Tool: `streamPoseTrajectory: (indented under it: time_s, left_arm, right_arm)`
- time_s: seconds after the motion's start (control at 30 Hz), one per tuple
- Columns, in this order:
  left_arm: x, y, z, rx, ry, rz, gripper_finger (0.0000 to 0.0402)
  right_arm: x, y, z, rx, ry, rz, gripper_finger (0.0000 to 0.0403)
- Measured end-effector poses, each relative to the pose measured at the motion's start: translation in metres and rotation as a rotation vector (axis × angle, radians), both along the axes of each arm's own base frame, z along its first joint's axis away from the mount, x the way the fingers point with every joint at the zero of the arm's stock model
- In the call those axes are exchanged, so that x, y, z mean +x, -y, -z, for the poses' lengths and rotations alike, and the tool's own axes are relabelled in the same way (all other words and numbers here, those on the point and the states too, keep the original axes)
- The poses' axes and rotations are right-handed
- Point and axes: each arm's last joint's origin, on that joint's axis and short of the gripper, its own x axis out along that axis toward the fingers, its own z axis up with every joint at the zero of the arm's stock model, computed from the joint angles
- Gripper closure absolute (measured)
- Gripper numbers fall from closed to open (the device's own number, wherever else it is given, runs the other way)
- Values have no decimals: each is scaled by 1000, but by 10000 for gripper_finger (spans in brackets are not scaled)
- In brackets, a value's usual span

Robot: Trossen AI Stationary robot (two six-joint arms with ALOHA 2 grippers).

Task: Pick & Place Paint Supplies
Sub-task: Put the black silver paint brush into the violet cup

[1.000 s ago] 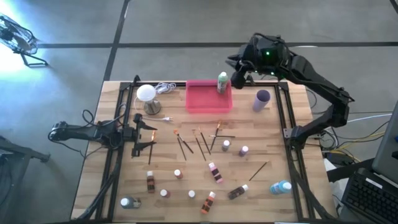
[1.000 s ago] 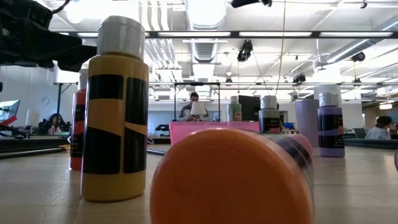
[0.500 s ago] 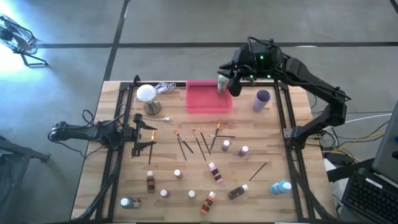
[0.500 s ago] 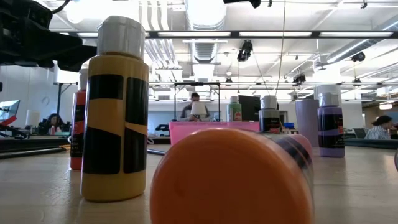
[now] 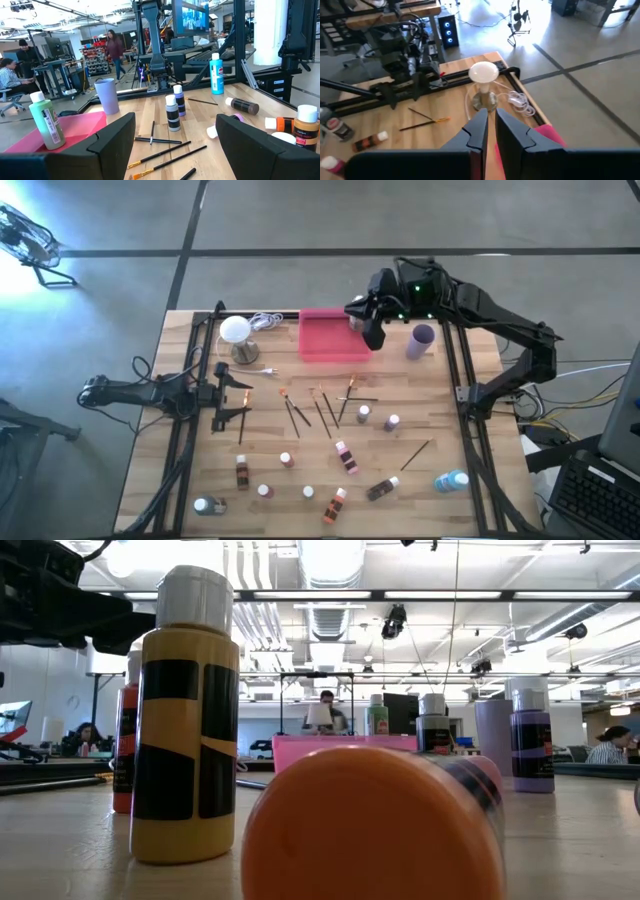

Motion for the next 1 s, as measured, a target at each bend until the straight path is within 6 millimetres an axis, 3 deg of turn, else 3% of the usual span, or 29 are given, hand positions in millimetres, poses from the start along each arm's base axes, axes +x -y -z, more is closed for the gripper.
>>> streamPoseTrajectory:
  time_s: [0.2, 0.67, 1.0]
  left_arm:
    - [0, 0, 0, 0, 1, 0, 119]
    - [0, 0, 0, 0, 2, 1, 119]
    - [0, 0, 0, 0, 2, 1, 119]
  right_arm:
    - [5, -19, 3, 9, -8, -63, 386]
    - [12, -100, 10, -43, -52, -311, 394]
    - [-19, -143, 41, -73, -414, -142, 394]
